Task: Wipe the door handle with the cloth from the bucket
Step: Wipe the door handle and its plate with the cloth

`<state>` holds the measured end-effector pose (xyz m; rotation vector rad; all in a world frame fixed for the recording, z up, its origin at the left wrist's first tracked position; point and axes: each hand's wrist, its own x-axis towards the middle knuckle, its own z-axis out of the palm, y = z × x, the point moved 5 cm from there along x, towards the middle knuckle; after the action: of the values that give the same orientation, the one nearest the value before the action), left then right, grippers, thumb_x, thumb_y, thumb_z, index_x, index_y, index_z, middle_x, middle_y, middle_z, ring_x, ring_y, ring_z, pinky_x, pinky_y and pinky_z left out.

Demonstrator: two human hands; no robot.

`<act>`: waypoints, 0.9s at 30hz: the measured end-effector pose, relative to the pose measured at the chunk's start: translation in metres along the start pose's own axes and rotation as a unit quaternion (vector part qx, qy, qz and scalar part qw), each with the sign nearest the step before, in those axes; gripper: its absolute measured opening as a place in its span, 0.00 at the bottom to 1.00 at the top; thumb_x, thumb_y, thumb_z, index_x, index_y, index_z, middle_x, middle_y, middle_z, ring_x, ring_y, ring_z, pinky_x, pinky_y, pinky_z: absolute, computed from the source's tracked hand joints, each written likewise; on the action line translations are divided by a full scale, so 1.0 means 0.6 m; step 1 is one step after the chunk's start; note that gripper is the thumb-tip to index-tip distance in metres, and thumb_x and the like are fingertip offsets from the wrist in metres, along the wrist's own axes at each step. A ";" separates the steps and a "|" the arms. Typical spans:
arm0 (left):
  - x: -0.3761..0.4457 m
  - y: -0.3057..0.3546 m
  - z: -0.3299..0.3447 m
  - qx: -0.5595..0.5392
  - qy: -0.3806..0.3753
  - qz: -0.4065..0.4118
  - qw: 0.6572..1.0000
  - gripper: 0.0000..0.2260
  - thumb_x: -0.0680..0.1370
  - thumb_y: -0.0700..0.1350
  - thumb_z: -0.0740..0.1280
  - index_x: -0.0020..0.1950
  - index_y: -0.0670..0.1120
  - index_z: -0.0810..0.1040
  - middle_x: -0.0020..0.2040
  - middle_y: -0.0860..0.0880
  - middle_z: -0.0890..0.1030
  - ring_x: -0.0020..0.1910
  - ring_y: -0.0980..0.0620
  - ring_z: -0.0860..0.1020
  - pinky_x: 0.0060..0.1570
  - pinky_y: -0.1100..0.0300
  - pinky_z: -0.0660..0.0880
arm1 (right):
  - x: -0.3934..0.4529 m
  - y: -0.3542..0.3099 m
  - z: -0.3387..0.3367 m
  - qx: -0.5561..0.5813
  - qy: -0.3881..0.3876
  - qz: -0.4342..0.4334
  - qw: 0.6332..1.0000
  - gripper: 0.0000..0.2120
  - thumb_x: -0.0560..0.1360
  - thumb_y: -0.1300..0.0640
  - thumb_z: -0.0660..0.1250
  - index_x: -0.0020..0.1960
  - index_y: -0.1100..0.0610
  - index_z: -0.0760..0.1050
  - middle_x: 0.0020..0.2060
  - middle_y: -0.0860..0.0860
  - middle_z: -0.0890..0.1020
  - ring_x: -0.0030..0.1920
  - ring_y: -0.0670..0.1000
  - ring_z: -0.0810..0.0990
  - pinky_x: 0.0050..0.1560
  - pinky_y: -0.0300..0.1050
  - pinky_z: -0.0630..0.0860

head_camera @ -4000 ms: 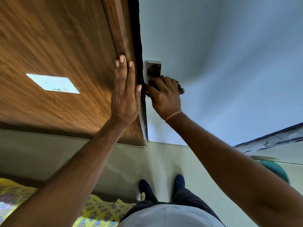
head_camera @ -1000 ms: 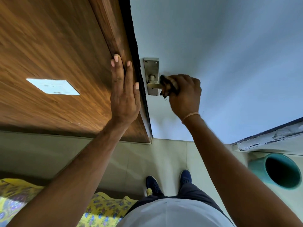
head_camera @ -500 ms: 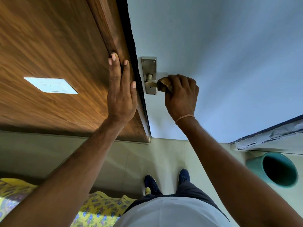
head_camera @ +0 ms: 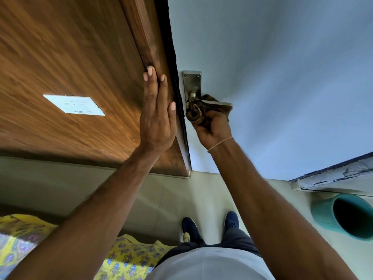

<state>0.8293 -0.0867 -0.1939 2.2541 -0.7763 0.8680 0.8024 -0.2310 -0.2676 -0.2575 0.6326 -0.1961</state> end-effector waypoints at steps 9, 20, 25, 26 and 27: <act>0.000 -0.004 -0.003 -0.005 -0.011 0.002 1.000 0.25 0.87 0.39 0.60 0.83 0.31 0.64 0.84 0.28 0.61 0.86 0.29 0.59 0.88 0.42 0.61 | 0.000 0.063 0.029 -0.017 -0.029 0.169 0.985 0.18 0.85 0.64 0.53 0.67 0.68 0.76 0.59 0.65 0.82 0.59 0.63 0.81 0.66 0.57 0.78; 0.000 -0.006 -0.004 -0.003 -0.017 0.006 1.000 0.26 0.87 0.38 0.60 0.84 0.31 0.63 0.85 0.28 0.60 0.86 0.30 0.58 0.88 0.41 0.61 | -0.004 0.062 0.029 -0.051 -0.036 0.189 0.980 0.17 0.81 0.61 0.56 0.63 0.65 0.79 0.56 0.61 0.83 0.55 0.59 0.81 0.76 0.47 0.70; 0.001 -0.007 -0.004 -0.007 -0.022 0.004 1.000 0.25 0.87 0.38 0.60 0.84 0.31 0.63 0.85 0.28 0.60 0.86 0.29 0.58 0.86 0.37 0.64 | 0.003 0.061 0.005 -0.003 -0.046 0.187 0.981 0.21 0.75 0.62 0.56 0.65 0.60 0.77 0.56 0.59 0.83 0.55 0.55 0.79 0.53 0.44 0.74; 0.001 -0.008 -0.004 -0.009 -0.023 0.003 1.000 0.25 0.87 0.37 0.60 0.84 0.31 0.63 0.85 0.28 0.60 0.86 0.29 0.58 0.86 0.37 0.64 | 0.003 0.058 -0.001 -0.010 -0.049 0.185 0.981 0.20 0.77 0.61 0.55 0.65 0.60 0.77 0.55 0.58 0.83 0.54 0.54 0.79 0.50 0.45 0.74; 0.001 -0.008 -0.004 -0.010 -0.023 0.002 1.000 0.25 0.87 0.37 0.61 0.84 0.31 0.63 0.85 0.28 0.60 0.86 0.29 0.58 0.86 0.37 0.64 | -0.002 0.053 -0.007 -0.020 -0.050 0.182 0.982 0.19 0.78 0.61 0.54 0.64 0.60 0.77 0.53 0.59 0.84 0.53 0.54 0.79 0.49 0.45 0.73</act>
<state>0.8319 -0.0821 -0.1936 2.2622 -0.8080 0.8092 0.8022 -0.2011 -0.2797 -0.1860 0.5728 0.1804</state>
